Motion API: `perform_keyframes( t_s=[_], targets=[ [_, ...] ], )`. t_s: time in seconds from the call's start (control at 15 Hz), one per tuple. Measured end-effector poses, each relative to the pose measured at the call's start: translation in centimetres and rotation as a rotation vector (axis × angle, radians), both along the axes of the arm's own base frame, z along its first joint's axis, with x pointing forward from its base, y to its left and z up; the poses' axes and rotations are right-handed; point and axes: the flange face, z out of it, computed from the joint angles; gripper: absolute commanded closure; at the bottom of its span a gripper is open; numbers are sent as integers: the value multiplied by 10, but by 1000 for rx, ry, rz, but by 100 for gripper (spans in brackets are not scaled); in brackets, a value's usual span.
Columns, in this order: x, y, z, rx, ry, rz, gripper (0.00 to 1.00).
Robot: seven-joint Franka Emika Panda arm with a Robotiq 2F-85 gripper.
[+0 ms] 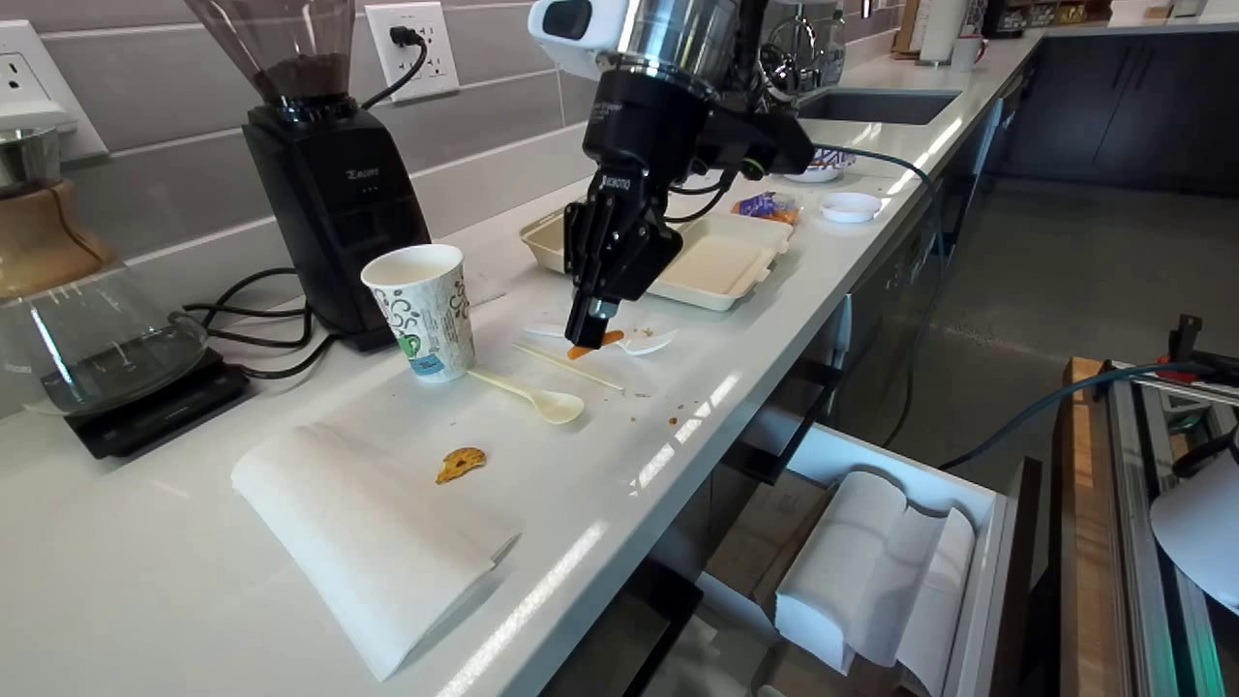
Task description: Put one orange object on the spoon
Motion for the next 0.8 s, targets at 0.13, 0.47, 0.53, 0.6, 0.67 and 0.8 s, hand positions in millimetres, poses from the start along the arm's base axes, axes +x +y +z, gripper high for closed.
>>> perform_keyframes(
  t_s=[0.13,0.47,0.53,0.6,0.67,0.8],
  targets=[
    [2,1,-4,-17,-18,-11,98],
    [6,3,-13,-50,-52,-27,98],
    [7,4,-14,-54,-54,-28,98],
    [7,5,-15,-57,-57,-29,98],
    [7,6,-16,-59,-57,-28,98],
    [8,7,-19,-61,-57,-27,98]
  ],
)
